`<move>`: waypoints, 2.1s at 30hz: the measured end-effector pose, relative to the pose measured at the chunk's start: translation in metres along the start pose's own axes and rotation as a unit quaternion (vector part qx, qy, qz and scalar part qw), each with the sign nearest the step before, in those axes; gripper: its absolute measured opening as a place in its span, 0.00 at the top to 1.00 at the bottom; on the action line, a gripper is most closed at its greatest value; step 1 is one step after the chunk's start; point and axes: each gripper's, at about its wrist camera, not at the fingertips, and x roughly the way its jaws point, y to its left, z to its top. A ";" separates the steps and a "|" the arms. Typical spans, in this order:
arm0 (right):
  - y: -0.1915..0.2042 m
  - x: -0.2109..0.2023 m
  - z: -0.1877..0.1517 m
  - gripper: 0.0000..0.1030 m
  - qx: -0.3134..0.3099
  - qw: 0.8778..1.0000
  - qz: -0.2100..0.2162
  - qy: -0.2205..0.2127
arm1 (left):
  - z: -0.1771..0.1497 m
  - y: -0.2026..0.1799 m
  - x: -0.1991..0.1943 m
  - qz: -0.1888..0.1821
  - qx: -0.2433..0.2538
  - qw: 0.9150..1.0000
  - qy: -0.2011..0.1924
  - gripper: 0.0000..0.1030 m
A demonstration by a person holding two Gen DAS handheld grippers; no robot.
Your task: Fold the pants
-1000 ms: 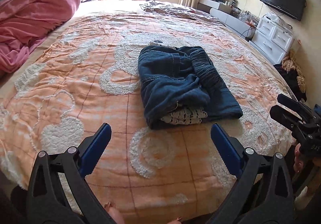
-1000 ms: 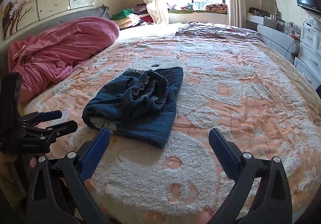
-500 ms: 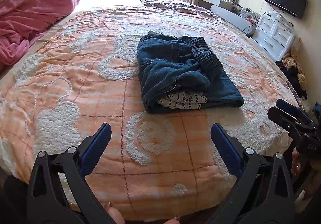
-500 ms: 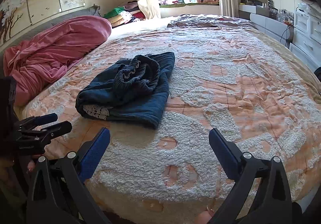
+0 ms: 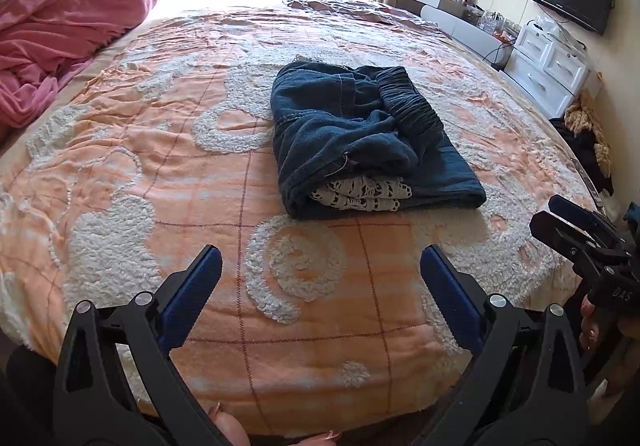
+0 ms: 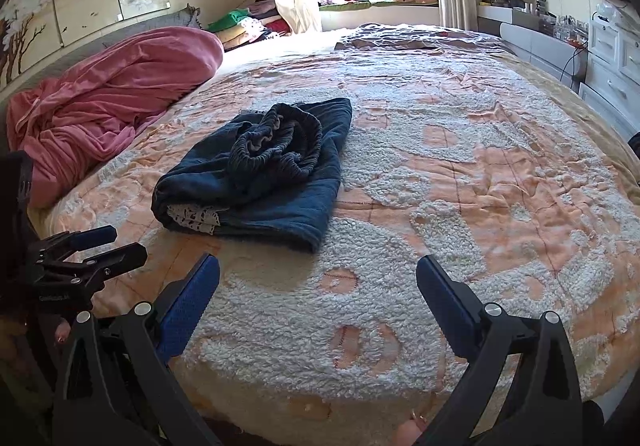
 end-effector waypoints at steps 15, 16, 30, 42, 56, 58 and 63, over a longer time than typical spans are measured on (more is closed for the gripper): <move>-0.002 0.000 0.001 0.05 -0.001 1.000 -0.004 -0.001 | -0.002 -0.002 0.000 0.003 -0.001 1.000 0.002 0.09; -0.002 0.000 0.001 0.05 -0.001 1.000 -0.004 0.000 | -0.001 -0.002 -0.001 0.003 -0.001 1.000 0.002 0.09; -0.002 0.003 -0.001 0.05 0.000 1.000 -0.009 0.004 | -0.001 -0.002 -0.001 0.004 -0.004 1.000 0.007 0.09; -0.002 0.005 -0.001 0.05 -0.002 1.000 -0.011 0.008 | 0.000 -0.001 -0.001 0.003 -0.001 1.000 0.007 0.09; -0.003 0.008 -0.003 0.05 -0.002 1.000 -0.015 0.013 | 0.000 0.001 -0.001 0.007 -0.010 1.000 0.013 0.09; -0.005 0.010 -0.002 0.05 -0.002 1.000 -0.017 0.016 | 0.002 0.004 0.000 0.017 -0.016 1.000 0.017 0.09; -0.014 0.015 -0.001 0.05 0.005 0.999 -0.025 0.022 | 0.009 0.014 -0.007 0.025 -0.025 0.999 -0.003 0.09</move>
